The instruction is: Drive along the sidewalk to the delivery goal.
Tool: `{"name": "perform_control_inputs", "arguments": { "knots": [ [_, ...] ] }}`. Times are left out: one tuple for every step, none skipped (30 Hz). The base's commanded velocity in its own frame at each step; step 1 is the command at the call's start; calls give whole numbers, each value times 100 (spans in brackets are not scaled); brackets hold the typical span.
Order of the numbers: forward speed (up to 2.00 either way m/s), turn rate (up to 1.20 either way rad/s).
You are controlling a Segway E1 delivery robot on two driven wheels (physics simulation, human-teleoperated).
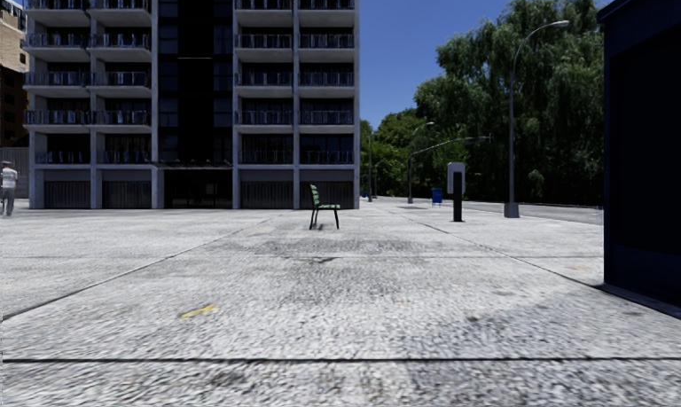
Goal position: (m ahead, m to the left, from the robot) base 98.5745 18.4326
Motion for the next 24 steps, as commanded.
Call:
{"name": "perform_control_inputs", "arguments": {
  "knots": [
    [200,-108],
    [200,-108],
    [200,-30],
    [200,-8],
    [200,-2],
    [200,0],
    [200,0],
    [200,0],
    [200,0],
    [200,0],
    [200,0],
    [200,0],
    [200,0],
    [200,0],
    [200,0],
    [200,0],
    [200,0],
    [200,0],
    [200,0],
    [200,0],
    [200,0],
    [200,0],
    [200,0],
    [200,0]
  ]
}}
